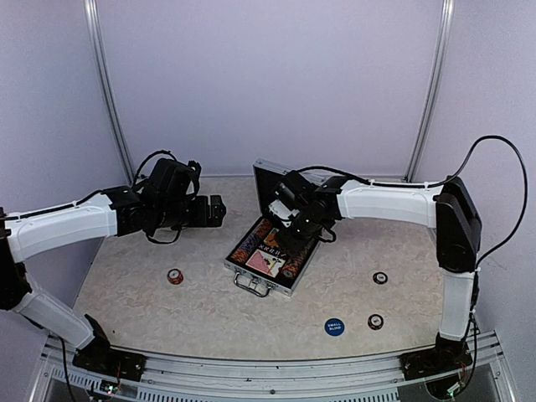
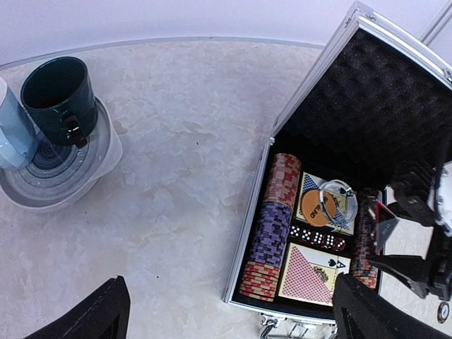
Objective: Pack up texas hold em set
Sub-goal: Place the all-in button in the poker case.
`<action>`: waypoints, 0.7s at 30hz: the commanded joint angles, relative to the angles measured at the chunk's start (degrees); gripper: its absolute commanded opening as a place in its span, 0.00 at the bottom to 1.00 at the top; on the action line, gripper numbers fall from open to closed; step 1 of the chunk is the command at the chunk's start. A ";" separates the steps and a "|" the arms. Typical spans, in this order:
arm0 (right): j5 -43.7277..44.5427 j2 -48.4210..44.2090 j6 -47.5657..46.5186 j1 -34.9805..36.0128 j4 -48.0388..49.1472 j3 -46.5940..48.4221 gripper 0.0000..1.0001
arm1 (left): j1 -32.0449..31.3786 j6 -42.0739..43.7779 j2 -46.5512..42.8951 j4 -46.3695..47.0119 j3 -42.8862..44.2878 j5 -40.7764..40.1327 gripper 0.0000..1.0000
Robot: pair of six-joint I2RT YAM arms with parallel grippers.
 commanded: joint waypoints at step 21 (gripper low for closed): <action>-0.45 20.02 -8.51 -0.23 -4.25 25.98 0.59 | 1.79 0.15 -6.48 0.82 -3.90 0.27 0.99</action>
